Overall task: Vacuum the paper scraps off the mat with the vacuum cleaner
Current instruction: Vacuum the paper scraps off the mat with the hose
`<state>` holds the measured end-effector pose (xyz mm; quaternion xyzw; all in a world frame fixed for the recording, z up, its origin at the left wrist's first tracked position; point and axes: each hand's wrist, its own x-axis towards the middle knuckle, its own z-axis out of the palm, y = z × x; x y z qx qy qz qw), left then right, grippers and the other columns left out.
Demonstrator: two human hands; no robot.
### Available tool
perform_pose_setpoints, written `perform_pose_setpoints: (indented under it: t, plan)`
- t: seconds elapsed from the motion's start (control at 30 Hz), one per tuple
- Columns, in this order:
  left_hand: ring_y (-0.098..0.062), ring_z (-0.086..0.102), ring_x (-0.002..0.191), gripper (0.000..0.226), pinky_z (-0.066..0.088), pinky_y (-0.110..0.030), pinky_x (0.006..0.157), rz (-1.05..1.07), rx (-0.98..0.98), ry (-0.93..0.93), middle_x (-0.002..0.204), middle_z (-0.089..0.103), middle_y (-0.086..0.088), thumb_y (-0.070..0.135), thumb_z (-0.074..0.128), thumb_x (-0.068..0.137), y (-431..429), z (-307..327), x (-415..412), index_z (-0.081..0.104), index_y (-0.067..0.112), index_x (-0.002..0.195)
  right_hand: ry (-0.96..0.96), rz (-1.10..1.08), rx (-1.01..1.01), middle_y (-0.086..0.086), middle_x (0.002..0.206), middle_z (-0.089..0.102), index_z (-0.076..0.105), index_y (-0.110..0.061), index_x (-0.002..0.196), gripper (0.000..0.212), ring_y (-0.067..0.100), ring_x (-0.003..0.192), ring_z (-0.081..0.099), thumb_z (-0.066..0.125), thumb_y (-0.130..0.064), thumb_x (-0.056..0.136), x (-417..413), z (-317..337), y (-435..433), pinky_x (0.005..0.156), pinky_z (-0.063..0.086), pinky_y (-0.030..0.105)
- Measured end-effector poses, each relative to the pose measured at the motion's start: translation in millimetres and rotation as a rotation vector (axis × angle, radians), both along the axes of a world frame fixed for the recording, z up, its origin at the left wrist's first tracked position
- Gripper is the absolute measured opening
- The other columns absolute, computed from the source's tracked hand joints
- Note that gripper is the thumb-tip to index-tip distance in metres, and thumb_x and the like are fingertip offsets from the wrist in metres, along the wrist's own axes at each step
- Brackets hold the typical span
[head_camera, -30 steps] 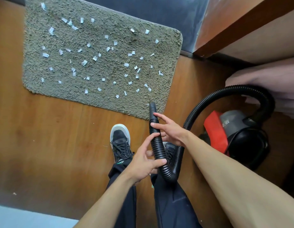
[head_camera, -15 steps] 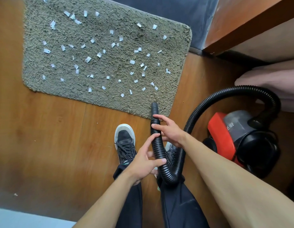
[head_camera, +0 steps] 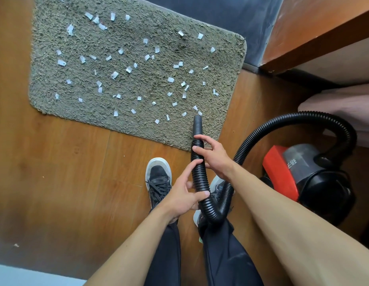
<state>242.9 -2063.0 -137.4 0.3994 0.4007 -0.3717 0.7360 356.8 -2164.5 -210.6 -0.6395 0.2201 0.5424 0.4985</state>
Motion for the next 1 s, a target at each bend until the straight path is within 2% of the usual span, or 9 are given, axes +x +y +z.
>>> perform_pose_setpoints:
  t: [0.17,0.37,0.6,0.7,0.83,0.9,1.0]
  plan:
    - [-0.020,0.067,0.089,0.081,0.057,-0.056,0.085,-0.036,-0.003,-0.016,0.106,0.063,-0.009,-0.002,0.067,0.089,9,-8,11,0.040,0.058,0.136,-0.040,-0.038,-0.058,0.015,0.095,0.063,0.063,-0.030,0.112,0.029,0.025,0.082,0.065,0.064,-0.009,0.092,5,-9,7,0.080,0.058,0.048]
    - [-0.018,0.067,0.086,0.081,0.059,-0.051,0.083,-0.026,-0.022,-0.022,0.103,0.062,-0.008,-0.002,0.066,0.089,15,-9,14,0.040,0.058,0.136,-0.083,-0.009,-0.077,0.014,0.093,0.061,0.062,-0.027,0.118,0.030,0.025,0.082,0.064,0.063,-0.010,0.093,7,-10,12,0.079,0.058,0.047]
    - [-0.019,0.069,0.087,0.081,0.058,-0.040,0.075,0.027,-0.012,-0.004,0.109,0.062,-0.015,-0.004,0.065,0.090,33,-13,9,0.040,0.058,0.136,-0.102,0.045,-0.043,0.019,0.108,0.060,0.061,-0.028,0.121,0.033,0.026,0.087,0.064,0.063,-0.011,0.093,9,-11,40,0.077,0.059,0.040]
    - [-0.021,0.068,0.088,0.081,0.059,-0.044,0.077,0.028,-0.013,0.004,0.111,0.061,-0.016,-0.004,0.066,0.089,40,-14,12,0.041,0.059,0.135,-0.096,0.054,-0.050,0.017,0.106,0.059,0.060,-0.025,0.123,0.034,0.026,0.087,0.063,0.062,-0.010,0.093,12,-12,47,0.076,0.058,0.039]
    - [-0.023,0.069,0.091,0.081,0.056,-0.059,0.087,-0.003,-0.027,0.004,0.112,0.063,-0.013,-0.004,0.066,0.089,37,-10,20,0.041,0.057,0.136,-0.099,0.046,-0.081,0.017,0.105,0.059,0.061,-0.030,0.117,0.031,0.026,0.087,0.063,0.062,-0.012,0.093,14,-10,38,0.076,0.058,0.040]
    - [-0.022,0.069,0.090,0.081,0.057,-0.057,0.086,-0.020,-0.032,0.003,0.110,0.063,-0.011,-0.003,0.066,0.089,32,-8,24,0.041,0.056,0.137,-0.103,0.034,-0.106,0.016,0.102,0.059,0.062,-0.033,0.114,0.030,0.025,0.085,0.064,0.062,-0.012,0.093,16,-9,30,0.073,0.059,0.039]
    - [-0.017,0.069,0.086,0.081,0.061,-0.047,0.078,-0.032,-0.041,-0.002,0.103,0.063,-0.007,-0.004,0.066,0.089,24,-6,29,0.040,0.054,0.139,-0.101,0.016,-0.127,0.013,0.096,0.059,0.064,-0.036,0.109,0.030,0.022,0.080,0.064,0.063,-0.011,0.093,19,-7,20,0.070,0.057,0.035]
